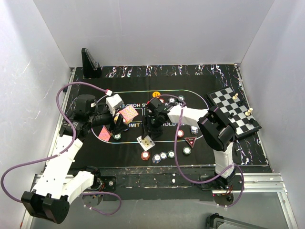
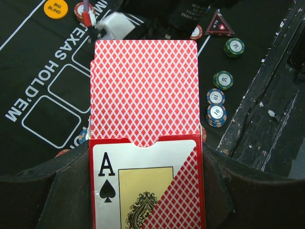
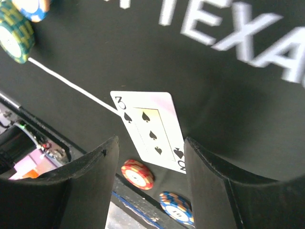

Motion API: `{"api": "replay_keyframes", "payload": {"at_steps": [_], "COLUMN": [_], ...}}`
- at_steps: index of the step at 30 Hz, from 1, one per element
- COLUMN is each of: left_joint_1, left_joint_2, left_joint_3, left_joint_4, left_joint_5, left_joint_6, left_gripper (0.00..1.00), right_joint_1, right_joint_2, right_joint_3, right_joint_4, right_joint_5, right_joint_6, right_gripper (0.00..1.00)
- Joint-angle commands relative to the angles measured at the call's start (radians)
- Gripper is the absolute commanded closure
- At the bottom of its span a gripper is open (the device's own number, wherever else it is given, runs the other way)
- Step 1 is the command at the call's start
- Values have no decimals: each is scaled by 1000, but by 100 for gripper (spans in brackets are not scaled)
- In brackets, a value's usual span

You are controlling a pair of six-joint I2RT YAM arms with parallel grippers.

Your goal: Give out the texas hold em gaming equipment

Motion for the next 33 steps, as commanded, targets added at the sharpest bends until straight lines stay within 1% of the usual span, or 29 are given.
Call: {"api": "replay_keyframes", "payload": {"at_steps": [1,9,14,16,18,21,24,27,30,33], "left_joint_1": [5,7,10,11,13,14,17,19,22,26], "left_joint_2": [-41,-61,-61,-62,-62,-65,-67,-70,-68,-62], "left_joint_3": [34,28,29,29,31,34,35,32,25,26], "left_joint_4": [7,3,-3,-8,-10,-13,-16,-16,-8,-16], "left_joint_5": [1,-13,-10,-8,-8,-8,-8,-3,-2,10], "left_joint_6": [4,-4,-8,-8,-13,-17,-24,-31,-48,-54], "left_gripper": [100,100,100,100,100,100,100,100,100,100], "right_joint_1": [64,96,139,141,126,118,119,128,130,139], "right_joint_2": [65,117,159,138,98,78,72,62,79,90], "right_joint_3": [63,153,246,241,224,252,255,210,186,163], "right_joint_4": [-35,-43,-130,-155,-141,-124,-68,58,156,250], "right_joint_5": [-58,-144,-164,-85,-9,81,146,209,212,174], "right_joint_6": [5,-60,-161,-184,-206,-218,-213,-206,-204,-203], "right_gripper": [36,40,44,44,44,45,44,45,45,46]}}
